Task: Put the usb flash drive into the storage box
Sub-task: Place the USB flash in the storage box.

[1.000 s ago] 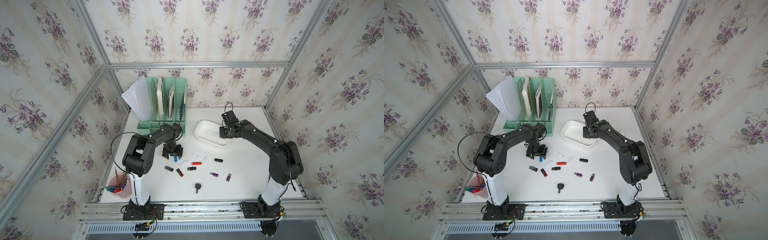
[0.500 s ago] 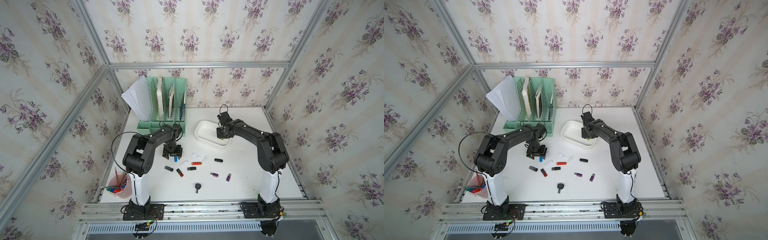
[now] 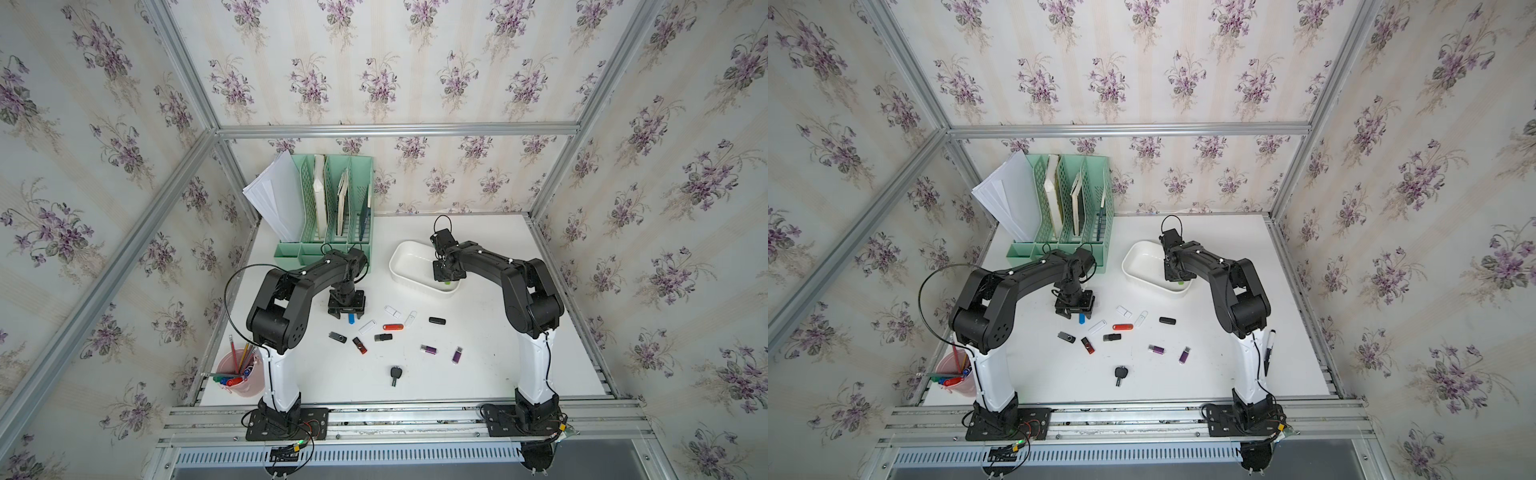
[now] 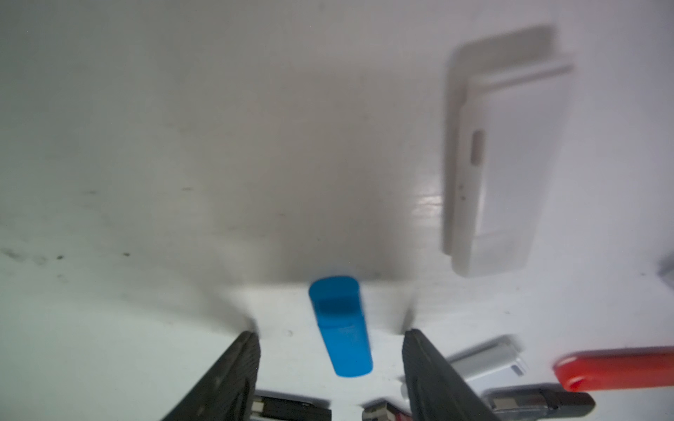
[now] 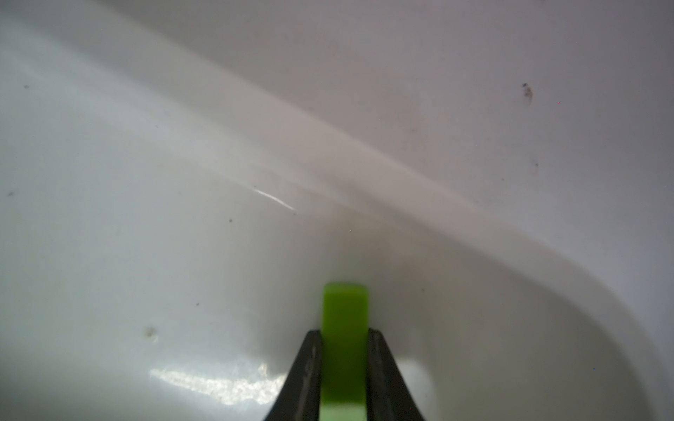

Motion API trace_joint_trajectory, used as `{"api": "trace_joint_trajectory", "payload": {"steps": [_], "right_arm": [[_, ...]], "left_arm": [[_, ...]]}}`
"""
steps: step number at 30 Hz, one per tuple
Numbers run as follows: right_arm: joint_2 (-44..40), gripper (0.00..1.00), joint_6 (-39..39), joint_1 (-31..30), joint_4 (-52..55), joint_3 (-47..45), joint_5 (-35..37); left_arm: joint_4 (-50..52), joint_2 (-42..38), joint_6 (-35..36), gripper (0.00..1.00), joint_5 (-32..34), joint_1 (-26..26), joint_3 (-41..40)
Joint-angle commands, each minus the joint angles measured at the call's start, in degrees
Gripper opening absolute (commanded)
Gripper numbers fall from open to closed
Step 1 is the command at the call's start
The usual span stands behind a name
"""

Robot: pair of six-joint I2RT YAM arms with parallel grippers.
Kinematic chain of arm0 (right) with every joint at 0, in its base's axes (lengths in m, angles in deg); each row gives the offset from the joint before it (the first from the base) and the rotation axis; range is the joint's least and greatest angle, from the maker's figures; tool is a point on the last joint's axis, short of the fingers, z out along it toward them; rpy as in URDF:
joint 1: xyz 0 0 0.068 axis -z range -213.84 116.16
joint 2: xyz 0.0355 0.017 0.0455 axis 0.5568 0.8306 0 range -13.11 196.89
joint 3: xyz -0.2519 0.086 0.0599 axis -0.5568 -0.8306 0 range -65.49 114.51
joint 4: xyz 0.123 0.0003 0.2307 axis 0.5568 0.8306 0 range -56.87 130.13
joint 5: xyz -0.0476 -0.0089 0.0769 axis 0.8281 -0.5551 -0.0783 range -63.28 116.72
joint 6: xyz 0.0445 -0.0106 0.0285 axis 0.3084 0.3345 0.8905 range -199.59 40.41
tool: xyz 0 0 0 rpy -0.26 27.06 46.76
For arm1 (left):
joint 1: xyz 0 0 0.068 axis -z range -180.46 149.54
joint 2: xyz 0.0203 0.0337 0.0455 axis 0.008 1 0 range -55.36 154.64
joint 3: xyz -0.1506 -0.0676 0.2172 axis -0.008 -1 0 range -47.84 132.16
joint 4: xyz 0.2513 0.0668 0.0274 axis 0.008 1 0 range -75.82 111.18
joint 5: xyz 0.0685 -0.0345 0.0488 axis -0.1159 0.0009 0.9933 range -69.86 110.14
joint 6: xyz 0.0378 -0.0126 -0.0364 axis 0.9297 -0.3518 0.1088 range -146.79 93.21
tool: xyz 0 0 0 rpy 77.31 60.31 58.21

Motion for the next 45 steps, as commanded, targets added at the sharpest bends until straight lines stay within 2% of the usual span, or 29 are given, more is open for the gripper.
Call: {"api": "trace_joint_trajectory", "payload": {"steps": [1,7,8,12,16,26,35,45], "right_arm": [[0.8,0.24,-0.4,0.0,0.4,-0.1,0.5],[1.4,0.38,-0.7,0.0,0.6,0.1,0.1],[1.4,0.39,-0.7,-0.1,0.6,0.1,0.0],[0.6,0.54,-0.5,0.0,0.3,-0.2,-0.2],[-1.9,0.60,-0.3,-0.1,-0.4,-0.9,-1.7],[-9.3,0.68,-0.6,-1.5,-1.0,-4.0,-2.6],[-15.2,0.70,-0.1,-1.5,-0.3,-6.3,-1.1],[-20.3,0.71,1.5,1.1,0.2,-10.4,1.3]], "left_arm": [[-0.1,0.0,-0.7,0.60,1.0,0.2,-0.2],[-0.6,-0.3,-0.9,0.56,1.8,0.3,-0.6],[-0.7,-0.3,-1.0,0.52,2.0,0.3,-0.7],[-1.2,-0.4,-1.1,0.49,2.9,0.5,-1.2],[-3.0,-1.0,-0.6,0.45,3.0,1.1,-2.0],[-3.6,-0.7,-1.0,0.37,4.0,1.8,-2.7],[-3.3,-0.7,-0.9,0.29,4.4,1.8,-2.5],[-2.0,-1.5,-0.5,0.25,4.5,1.8,-1.4]]}}
